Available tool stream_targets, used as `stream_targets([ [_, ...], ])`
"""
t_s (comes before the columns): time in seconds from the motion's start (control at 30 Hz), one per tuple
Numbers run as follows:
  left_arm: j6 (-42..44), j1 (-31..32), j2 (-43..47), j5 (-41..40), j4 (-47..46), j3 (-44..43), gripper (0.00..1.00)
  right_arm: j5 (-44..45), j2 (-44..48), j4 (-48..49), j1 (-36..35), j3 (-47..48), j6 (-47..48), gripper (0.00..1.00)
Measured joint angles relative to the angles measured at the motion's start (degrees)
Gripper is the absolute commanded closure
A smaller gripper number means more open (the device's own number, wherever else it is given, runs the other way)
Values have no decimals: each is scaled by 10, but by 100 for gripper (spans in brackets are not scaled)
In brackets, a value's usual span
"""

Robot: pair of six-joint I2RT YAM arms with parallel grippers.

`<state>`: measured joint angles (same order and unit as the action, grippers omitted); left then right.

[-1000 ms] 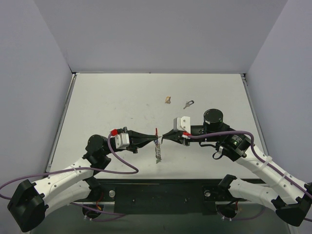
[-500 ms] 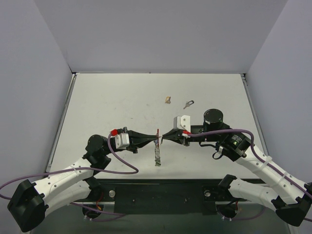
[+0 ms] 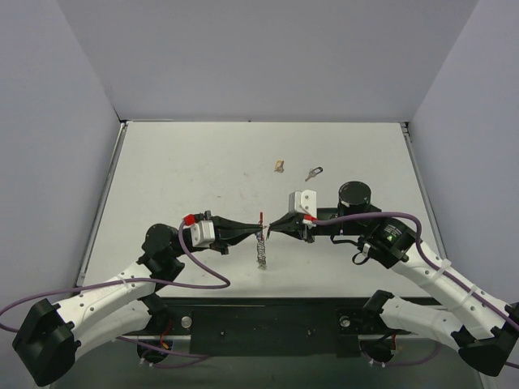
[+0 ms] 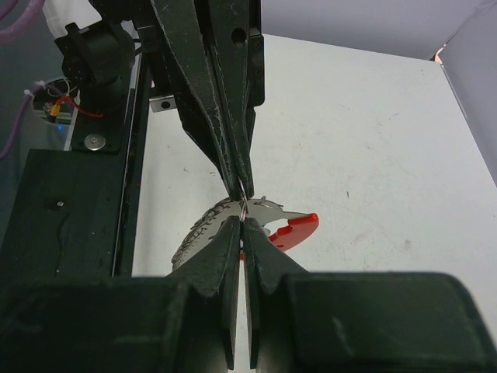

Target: Put the keys on the keyring

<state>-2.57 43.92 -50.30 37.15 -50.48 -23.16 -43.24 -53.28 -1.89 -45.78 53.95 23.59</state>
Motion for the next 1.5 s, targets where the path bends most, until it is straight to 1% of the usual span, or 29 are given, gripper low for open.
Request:
stream_targets([
  [1.07,-15,-1,0,31,-21,3,100,-14,-7,8,0,-10,-13,100],
  [1.5,1,-1,0,32,-10,2,100,-14,-8,8,0,-10,-16,100],
])
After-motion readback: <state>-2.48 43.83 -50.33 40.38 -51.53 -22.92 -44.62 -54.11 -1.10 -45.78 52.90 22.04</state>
